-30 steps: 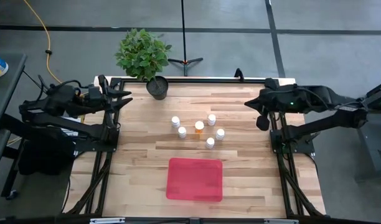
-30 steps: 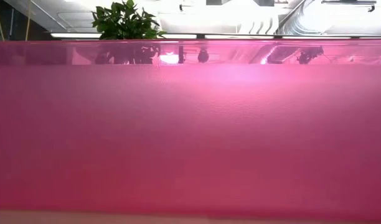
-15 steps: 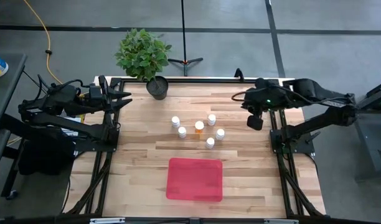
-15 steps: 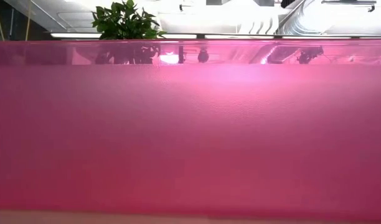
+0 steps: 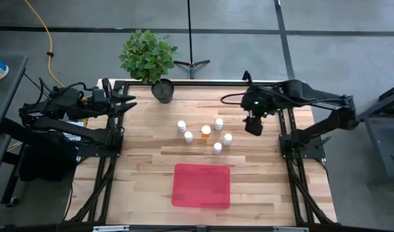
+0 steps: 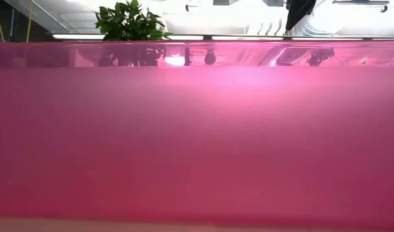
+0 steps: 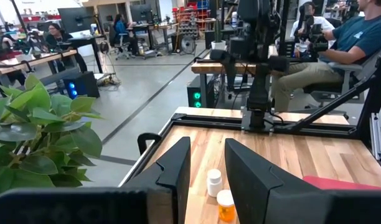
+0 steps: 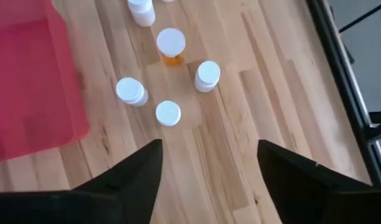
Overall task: Pick and place pill bottles into a basket
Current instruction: Put the white pill bottle into the red bin
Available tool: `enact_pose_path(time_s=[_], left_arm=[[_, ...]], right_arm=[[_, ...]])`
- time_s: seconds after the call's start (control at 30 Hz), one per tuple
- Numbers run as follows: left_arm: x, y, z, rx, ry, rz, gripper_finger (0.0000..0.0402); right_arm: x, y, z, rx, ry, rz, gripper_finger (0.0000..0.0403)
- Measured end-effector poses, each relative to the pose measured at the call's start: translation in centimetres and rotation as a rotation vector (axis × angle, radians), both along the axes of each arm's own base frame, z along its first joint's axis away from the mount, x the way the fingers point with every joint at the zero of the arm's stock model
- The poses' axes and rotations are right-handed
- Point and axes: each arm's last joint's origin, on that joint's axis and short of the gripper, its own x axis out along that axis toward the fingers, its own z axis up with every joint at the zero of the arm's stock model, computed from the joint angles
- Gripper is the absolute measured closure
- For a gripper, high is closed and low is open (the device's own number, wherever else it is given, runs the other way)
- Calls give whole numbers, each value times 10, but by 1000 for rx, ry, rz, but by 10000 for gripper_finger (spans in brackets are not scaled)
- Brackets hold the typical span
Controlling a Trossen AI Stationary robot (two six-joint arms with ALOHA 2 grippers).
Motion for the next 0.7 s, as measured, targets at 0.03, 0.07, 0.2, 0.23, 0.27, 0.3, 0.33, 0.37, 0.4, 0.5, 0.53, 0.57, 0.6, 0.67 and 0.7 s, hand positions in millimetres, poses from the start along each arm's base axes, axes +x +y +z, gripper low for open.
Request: enact_pose_path(time_s=[0.03,0.07,0.2,0.23,0.27,0.3,0.33,0.37,0.4,0.5,0.53,0.57,0.6,0.67,0.7], left_arm=[[0,0,0,0,0,0,268],[0,0,0,0,0,0,268],[0,0,0,0,0,0,268],[0,0,0,0,0,0,268],[0,0,0,0,0,-1,268],[0,0,0,0,0,-2,268],[0,0,0,0,0,-3,268],[0,0,0,0,0,-2,268],[0,0,0,0,0,-2,268],[0,0,0,0,0,-2,268],[0,0,0,0,0,-2,268],[0,0,0,0,0,-3,268],[0,0,0,0,0,-2,268],[0,0,0,0,0,-3,268],[0,0,0,0,0,-3,268]], right_arm=[[4,0,-3,2,15,0,142],[8,-1,-6,6,30,3,139],[24,-1,-20,33,94,18,136],[28,-2,-24,43,109,21,137],[31,-2,-27,52,124,24,137],[35,-2,-31,58,139,27,137],[38,-2,-34,69,152,30,136],[41,-2,-37,81,164,34,136],[44,-2,-40,88,176,34,136],[53,-2,-50,119,208,44,137],[56,-2,-53,127,218,45,137],[58,-2,-56,133,228,47,137],[61,-2,-58,138,236,48,136],[64,-3,-62,141,247,48,136],[65,-3,-63,142,250,48,136]])
